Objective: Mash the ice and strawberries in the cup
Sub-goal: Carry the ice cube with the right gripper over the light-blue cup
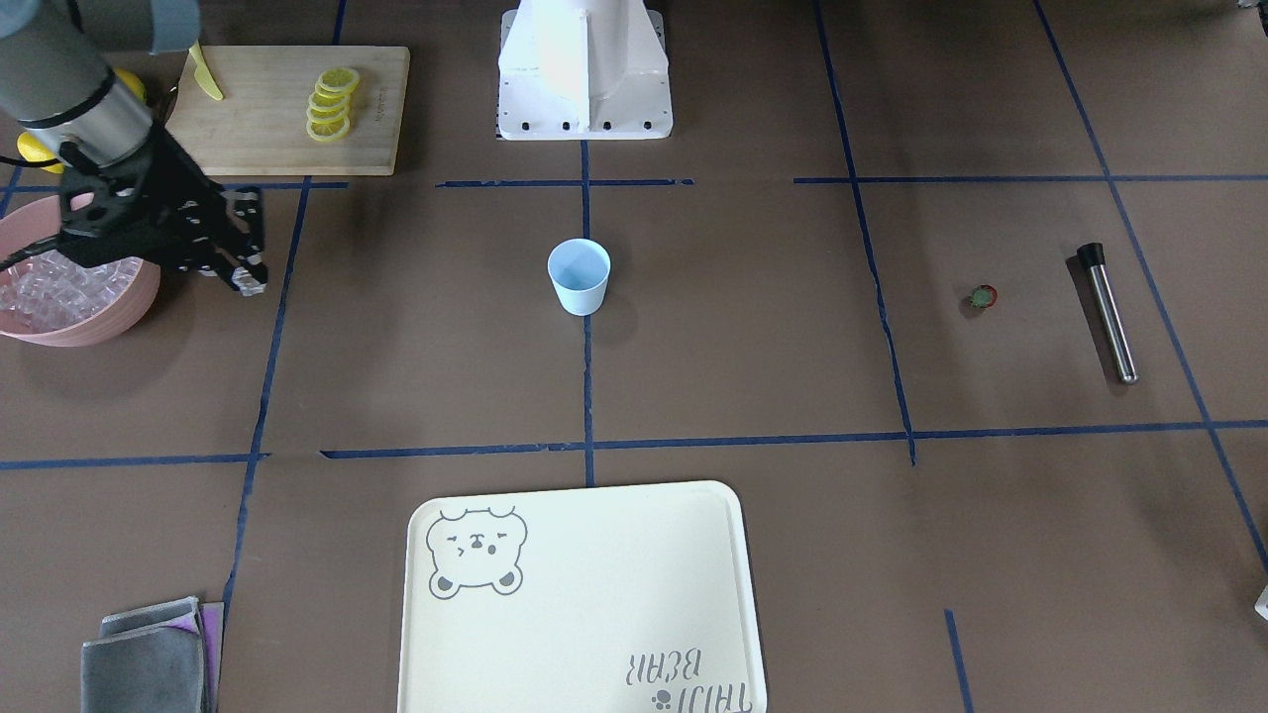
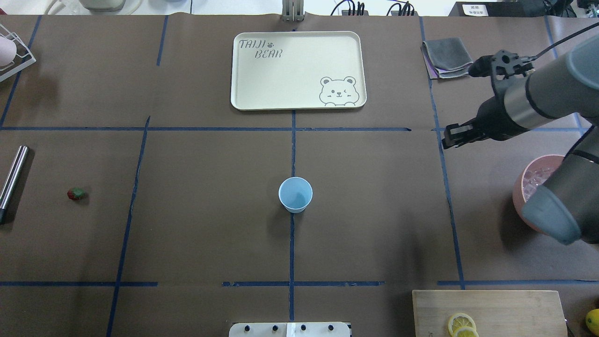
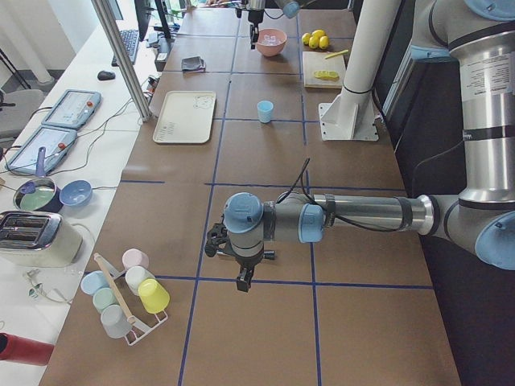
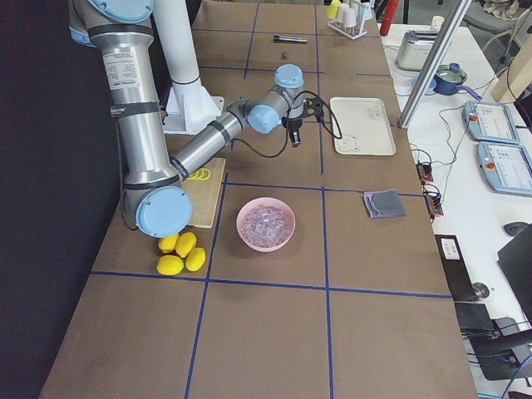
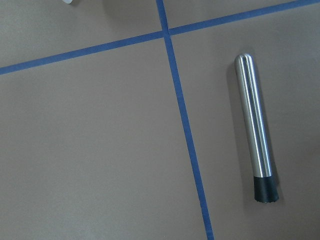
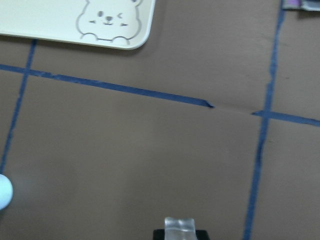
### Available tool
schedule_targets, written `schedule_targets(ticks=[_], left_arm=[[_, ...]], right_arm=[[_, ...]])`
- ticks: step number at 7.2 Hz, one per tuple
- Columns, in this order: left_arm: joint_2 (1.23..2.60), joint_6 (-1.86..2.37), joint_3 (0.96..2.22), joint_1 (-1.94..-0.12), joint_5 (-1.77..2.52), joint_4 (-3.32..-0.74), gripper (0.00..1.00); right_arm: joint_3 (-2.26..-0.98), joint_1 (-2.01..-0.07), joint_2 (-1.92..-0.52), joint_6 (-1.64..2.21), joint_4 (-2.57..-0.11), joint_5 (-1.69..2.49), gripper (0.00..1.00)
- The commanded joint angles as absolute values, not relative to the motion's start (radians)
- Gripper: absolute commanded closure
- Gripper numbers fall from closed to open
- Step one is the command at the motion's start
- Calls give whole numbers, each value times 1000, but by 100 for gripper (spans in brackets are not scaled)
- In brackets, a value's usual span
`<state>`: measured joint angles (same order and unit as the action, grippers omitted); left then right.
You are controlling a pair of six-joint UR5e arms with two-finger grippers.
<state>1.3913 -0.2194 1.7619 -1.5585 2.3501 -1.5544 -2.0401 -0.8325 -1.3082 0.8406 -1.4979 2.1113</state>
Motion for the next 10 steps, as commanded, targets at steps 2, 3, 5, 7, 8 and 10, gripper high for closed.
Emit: schedule_targets(ticks=[2,3,5,7,8,10], left_arm=[[1391,-221,1766,-1559,2350,-1555,0],[1391,-221,1764,-1557,2350,-1554,0],[1393,-221,1758,-1555,2352,-1555,0],[1393,-221,1759,-1555,2352,-1557,0],[1393,-221,1759,-1555,2352,-1557,0],[1393,-221,1759,-1555,2352,-1557,0]], right_arm=[[-1932,-559,-937,1127,-1753,1849,99],[-1883,-498,-867,1199,-1755,1788,98],[-1763,-440,-766,1275,-1752,1730,98],[-1701,-439,-732,1276,-1749,1729,97],[-1694,-431,-744,1275,-1750,1729,90],[-1700,-420,-753,1276,-1749,1727,1]])
